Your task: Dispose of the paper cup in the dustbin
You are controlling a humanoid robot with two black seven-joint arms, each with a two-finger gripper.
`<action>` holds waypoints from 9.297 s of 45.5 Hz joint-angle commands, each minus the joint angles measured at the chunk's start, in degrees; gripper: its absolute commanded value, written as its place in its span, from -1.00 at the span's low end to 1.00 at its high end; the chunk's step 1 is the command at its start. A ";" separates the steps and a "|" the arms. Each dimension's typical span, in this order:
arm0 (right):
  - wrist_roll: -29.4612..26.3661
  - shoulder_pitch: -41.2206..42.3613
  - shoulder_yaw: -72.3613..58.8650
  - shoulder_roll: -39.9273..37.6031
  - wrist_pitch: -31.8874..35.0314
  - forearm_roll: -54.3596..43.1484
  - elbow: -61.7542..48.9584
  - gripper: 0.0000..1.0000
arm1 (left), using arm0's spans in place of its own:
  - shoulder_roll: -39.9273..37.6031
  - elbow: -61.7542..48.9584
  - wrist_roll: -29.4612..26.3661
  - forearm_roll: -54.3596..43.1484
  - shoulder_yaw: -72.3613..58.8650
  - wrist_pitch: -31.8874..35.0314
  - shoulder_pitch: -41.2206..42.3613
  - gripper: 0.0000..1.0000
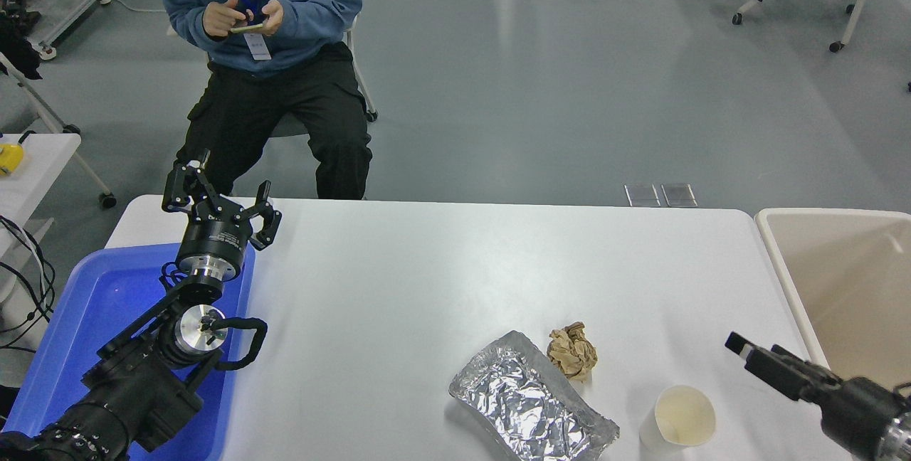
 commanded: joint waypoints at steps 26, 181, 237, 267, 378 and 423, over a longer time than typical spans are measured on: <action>0.22 -1.68 -2.05 2.58 -1.90 -3.55 -2.13 0.99 | 0.00 0.09 0.01 0.00 0.00 -0.03 0.00 1.00; -2.94 23.97 17.81 -29.32 31.93 41.00 7.46 -1.00 | 0.00 0.00 0.01 0.00 0.00 -0.03 0.00 1.00; -19.73 34.71 -13.48 11.80 24.64 63.67 -56.78 -1.00 | 0.09 0.09 0.01 0.00 -0.08 0.06 0.00 1.00; -27.29 30.05 -11.19 27.19 22.09 88.29 -72.35 -1.00 | 0.09 0.09 0.01 0.00 0.00 0.06 0.00 1.00; -22.10 42.09 14.29 23.31 35.72 80.73 -28.32 0.98 | 0.00 0.26 -0.08 -0.09 0.00 0.06 0.00 1.00; -22.02 32.86 22.73 43.80 27.81 81.53 -34.65 0.98 | 0.00 0.17 -0.08 0.00 0.00 0.06 -0.09 1.00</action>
